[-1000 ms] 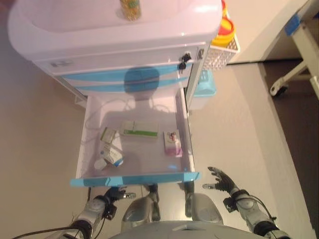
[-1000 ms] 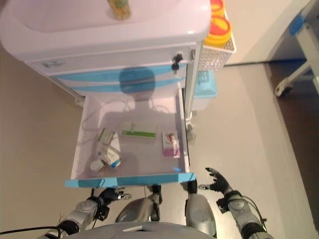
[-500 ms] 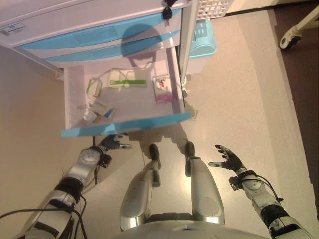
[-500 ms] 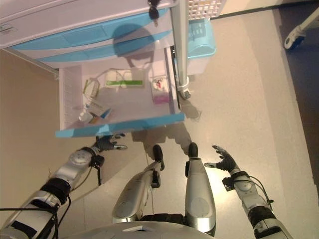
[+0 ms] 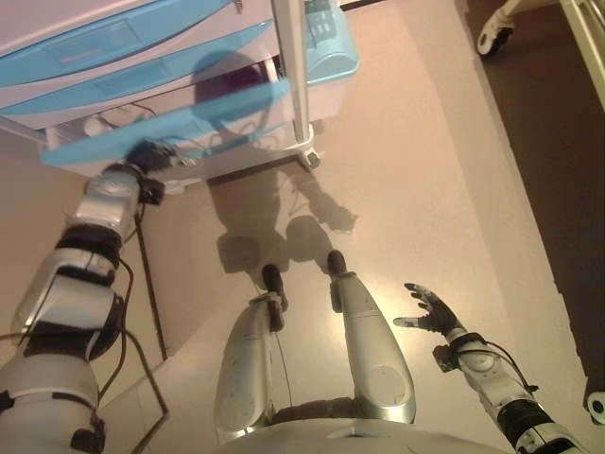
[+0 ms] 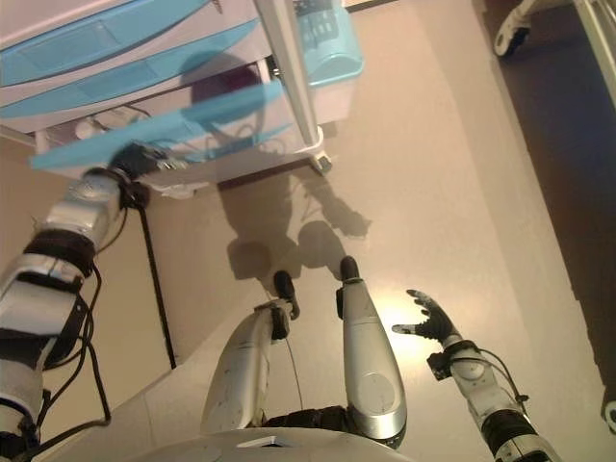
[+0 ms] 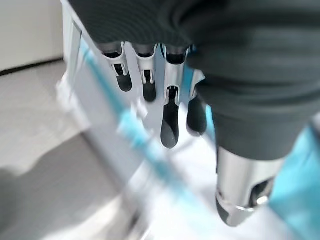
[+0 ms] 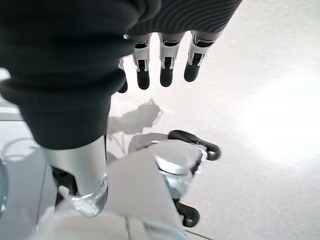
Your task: Open the drawer and pick up the medicine
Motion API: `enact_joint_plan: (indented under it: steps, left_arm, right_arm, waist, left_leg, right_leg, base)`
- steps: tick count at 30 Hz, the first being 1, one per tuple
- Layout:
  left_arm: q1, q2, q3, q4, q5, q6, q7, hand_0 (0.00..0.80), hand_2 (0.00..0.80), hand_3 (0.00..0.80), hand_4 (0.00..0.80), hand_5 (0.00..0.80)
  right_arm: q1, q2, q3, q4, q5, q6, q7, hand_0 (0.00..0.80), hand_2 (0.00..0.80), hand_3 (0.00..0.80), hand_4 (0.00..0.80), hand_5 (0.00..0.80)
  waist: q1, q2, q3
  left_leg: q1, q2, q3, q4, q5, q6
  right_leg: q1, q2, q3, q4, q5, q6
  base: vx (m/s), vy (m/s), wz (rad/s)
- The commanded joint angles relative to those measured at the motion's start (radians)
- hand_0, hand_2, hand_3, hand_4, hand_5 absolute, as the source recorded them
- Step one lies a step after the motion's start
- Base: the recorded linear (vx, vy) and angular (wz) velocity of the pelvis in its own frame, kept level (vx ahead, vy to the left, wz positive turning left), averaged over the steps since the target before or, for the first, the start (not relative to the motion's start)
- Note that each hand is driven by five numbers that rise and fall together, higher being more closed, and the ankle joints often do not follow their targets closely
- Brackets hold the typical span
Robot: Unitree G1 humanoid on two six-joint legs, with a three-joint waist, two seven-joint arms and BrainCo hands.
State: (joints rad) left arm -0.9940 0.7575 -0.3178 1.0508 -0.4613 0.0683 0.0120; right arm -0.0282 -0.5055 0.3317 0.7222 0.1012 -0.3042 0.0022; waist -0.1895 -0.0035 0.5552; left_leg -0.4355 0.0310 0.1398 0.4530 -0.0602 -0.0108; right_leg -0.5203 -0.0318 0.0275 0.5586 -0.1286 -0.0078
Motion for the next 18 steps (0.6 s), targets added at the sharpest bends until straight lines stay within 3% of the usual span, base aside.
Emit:
enact_joint_plan:
  steps: [1, 5, 13, 18]
  left_arm:
    - [-0.091, 0.112, 0.078, 0.005, -0.061, -0.124, 0.119, 0.000, 0.000, 0.000, 0.000, 0.000]
    - [-0.033, 0.085, 0.080, -0.037, -0.076, -0.111, 0.093, 0.000, 0.000, 0.000, 0.000, 0.000]
    - [0.208, 0.038, 0.146, -0.126, -0.164, -0.120, -0.079, 0.000, 0.000, 0.000, 0.000, 0.000]
    - [0.514, -0.099, 0.240, -0.227, -0.276, -0.190, -0.196, 0.000, 0.000, 0.000, 0.000, 0.000]
  right_arm:
    - [0.027, 0.022, 0.032, -0.043, 0.054, -0.042, -0.035, 0.000, 0.000, 0.000, 0.000, 0.000]
    - [0.010, 0.031, 0.029, -0.032, 0.053, -0.048, -0.037, 0.000, 0.000, 0.000, 0.000, 0.000]
    - [0.021, 0.057, -0.001, -0.043, 0.019, -0.049, -0.031, 0.000, 0.000, 0.000, 0.000, 0.000]
    - [0.052, 0.089, -0.046, -0.005, -0.016, -0.081, -0.008, 0.000, 0.000, 0.000, 0.000, 0.000]
  waist:
    - [-0.023, -0.036, -0.040]
    - [-0.012, -0.031, -0.049]
    - [0.021, -0.013, -0.082]
    - [0.067, 0.001, -0.131]
  left_leg:
    - [0.035, -0.068, 0.042, 0.020, -0.093, 0.106]
    - [0.048, -0.070, 0.041, -0.006, -0.089, 0.102]
    - [0.126, -0.081, 0.020, -0.064, -0.083, 0.098]
    - [0.227, -0.097, -0.021, -0.151, -0.061, 0.083]
  right_leg:
    - [0.026, 0.024, -0.011, -0.040, 0.015, 0.016]
    - [0.041, 0.024, -0.003, -0.071, 0.024, 0.022]
    - [0.128, 0.004, -0.019, -0.126, 0.028, 0.033]
    - [0.248, -0.016, -0.058, -0.204, 0.032, 0.042]
  base:
    - [-0.021, -0.011, -0.09]
    - [-0.008, -0.007, -0.11]
    - [0.013, -0.011, 0.01]
    - [0.080, -0.041, 0.06]
